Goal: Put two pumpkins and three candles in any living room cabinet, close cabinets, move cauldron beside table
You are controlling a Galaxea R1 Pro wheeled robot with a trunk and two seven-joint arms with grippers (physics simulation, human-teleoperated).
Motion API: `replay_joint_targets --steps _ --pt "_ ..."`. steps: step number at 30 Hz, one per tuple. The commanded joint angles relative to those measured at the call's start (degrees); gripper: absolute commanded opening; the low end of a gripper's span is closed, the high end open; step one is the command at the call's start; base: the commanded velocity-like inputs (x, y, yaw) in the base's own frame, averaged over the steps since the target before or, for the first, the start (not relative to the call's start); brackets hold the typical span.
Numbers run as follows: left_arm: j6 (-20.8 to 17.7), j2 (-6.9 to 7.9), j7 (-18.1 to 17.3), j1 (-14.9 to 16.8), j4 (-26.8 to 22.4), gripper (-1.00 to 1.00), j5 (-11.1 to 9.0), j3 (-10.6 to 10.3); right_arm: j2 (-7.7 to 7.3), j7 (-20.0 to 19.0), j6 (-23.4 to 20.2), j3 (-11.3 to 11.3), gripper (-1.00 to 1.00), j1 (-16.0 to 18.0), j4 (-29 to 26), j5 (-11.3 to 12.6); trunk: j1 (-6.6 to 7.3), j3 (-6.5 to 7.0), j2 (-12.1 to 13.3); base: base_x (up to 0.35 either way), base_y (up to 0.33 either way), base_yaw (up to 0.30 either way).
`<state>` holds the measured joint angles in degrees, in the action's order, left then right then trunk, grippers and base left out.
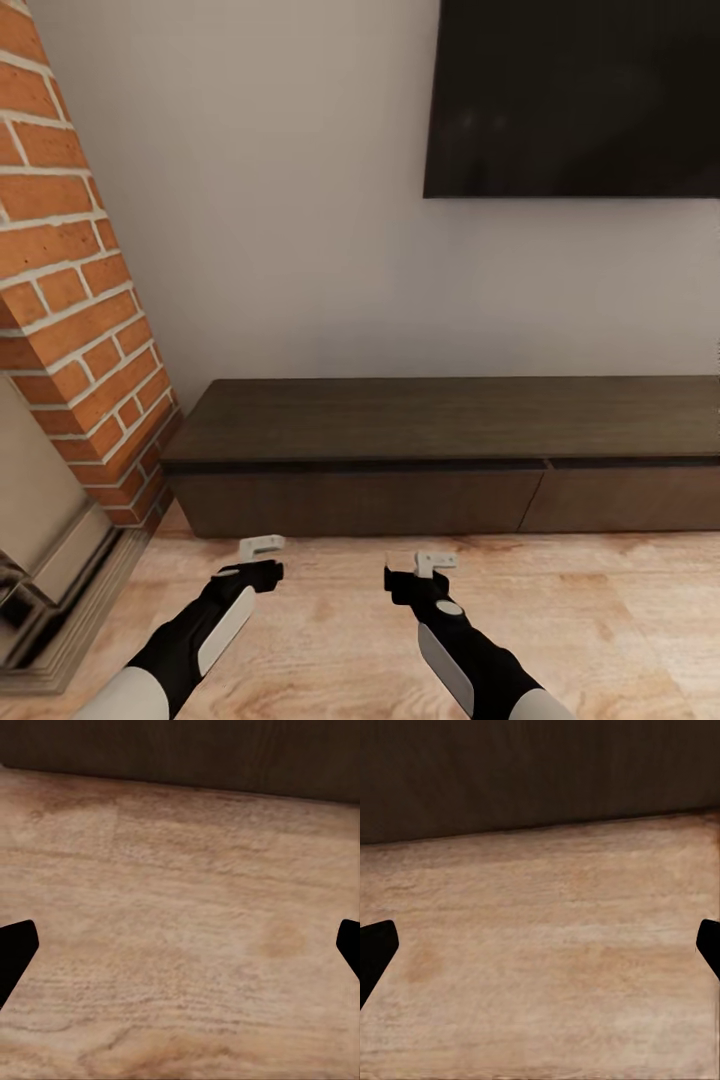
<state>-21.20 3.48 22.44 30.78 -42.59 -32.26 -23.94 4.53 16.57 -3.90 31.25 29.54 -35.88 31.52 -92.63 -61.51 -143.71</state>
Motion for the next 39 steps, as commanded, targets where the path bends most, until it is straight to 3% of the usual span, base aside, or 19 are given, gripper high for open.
replay_joint_targets --steps 1,6,10,39 --pt "-0.41 0.17 0.58 0.01 -0.1 1.0 -0.82 -0.37 -0.03 0.49 -0.87 0.3 1.0 0.05 -0.1 0.3 0.03 0.17 -0.01 0.0 0.0 0.0" --pt "-2.17 0.73 0.65 -0.09 0.76 1.0 -4.2 -0.32 0.0 0.48 -4.8 0.31 1.0 -0.18 0.09 0.3 0.16 1.28 0.06 0.0 0.0 0.0" --pt "-2.41 0.74 0.68 -0.11 2.45 1.0 -5.21 -0.32 0.0 0.51 -5.38 0.34 1.0 -0.46 0.57 0.4 0.27 2.17 0.11 0.0 0.0 0.0" --pt "-2.28 0.61 0.77 -0.17 4.38 1.0 -5.53 -0.4 -0.05 0.22 -5.5 0.39 1.0 -1.23 1.06 0.15 1.44 8.44 1.35 -0.041 0.0 0.0"
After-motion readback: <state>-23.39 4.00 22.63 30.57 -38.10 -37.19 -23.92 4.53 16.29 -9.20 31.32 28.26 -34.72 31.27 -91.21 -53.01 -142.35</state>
